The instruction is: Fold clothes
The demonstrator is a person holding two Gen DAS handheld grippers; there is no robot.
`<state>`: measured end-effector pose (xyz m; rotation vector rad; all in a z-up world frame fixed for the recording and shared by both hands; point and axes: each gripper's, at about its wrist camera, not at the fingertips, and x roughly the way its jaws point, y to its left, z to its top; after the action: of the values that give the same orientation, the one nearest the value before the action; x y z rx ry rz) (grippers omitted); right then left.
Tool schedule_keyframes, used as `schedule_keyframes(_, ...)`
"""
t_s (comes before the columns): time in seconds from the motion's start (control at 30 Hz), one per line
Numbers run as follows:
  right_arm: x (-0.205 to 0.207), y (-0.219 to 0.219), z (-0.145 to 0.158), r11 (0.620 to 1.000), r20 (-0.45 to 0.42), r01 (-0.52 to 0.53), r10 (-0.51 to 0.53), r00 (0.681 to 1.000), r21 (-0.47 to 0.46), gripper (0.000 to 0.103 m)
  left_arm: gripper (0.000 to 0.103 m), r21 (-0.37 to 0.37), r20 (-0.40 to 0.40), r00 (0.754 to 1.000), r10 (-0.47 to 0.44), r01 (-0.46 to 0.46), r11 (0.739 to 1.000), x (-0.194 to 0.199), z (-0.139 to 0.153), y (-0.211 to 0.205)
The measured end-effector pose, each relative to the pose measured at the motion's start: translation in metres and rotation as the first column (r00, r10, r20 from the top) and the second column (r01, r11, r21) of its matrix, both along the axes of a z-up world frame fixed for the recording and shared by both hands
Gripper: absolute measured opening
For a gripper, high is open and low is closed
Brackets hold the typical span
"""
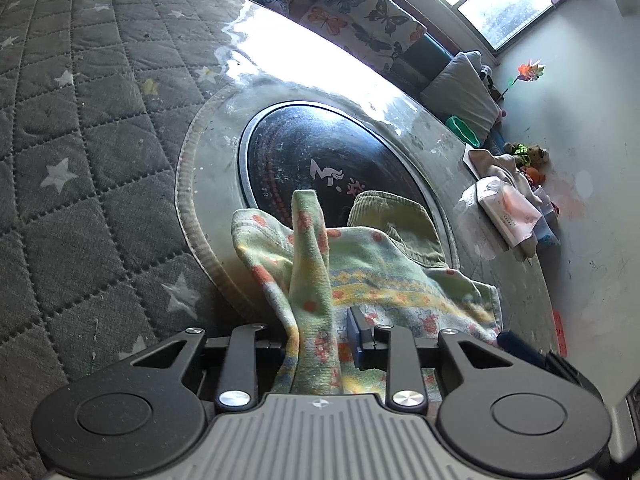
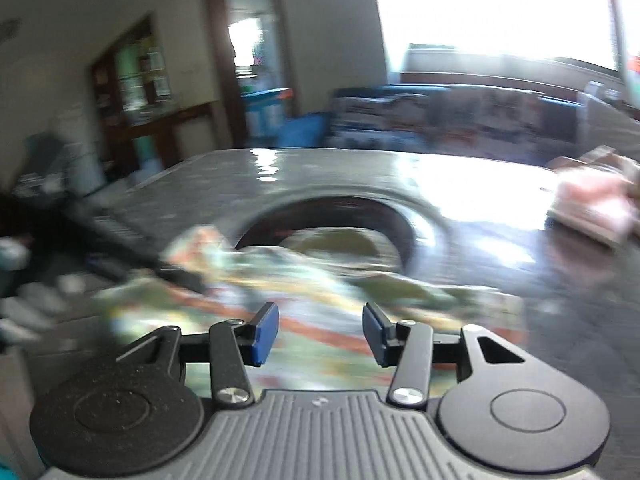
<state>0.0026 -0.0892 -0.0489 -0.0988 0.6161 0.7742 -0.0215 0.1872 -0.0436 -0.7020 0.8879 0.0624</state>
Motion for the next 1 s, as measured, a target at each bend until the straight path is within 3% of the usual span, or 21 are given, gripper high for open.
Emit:
schedule_keyframes(0.27, 0.047, -0.039, -0.025, 0.977, -0.074, 0.213, -0.212, 0.974, 0.011, 0.055, 0.031, 0.036, -0.001, 1.0, -0.014, 0.014, 0.999, 0.002, 0.002, -0.006)
schedule_keyframes(0.6, 0.056, -0.041, -0.035, 0.966, -0.096, 0.258, -0.254, 0.962, 0.031, 0.06, 0.034, 0.068, -0.005, 1.0, -0.028, 0.028, 0.997, 0.003, 0.004, -0.01)
schedule_keyframes(0.83, 0.049, -0.034, -0.031, 0.974, -0.151, 0.222, -0.211, 0.966, 0.054, 0.015, 0.031, 0.123, -0.016, 0.998, -0.053, 0.055, 0.991, 0.007, 0.007, -0.018)
schedule_keyframes(1.0, 0.044, -0.051, -0.022, 0.959, -0.184, 0.246, -0.22, 0.958, 0.137, 0.009, 0.023, 0.169, -0.011, 0.997, -0.082, 0.083, 0.982, 0.012, 0.017, -0.023)
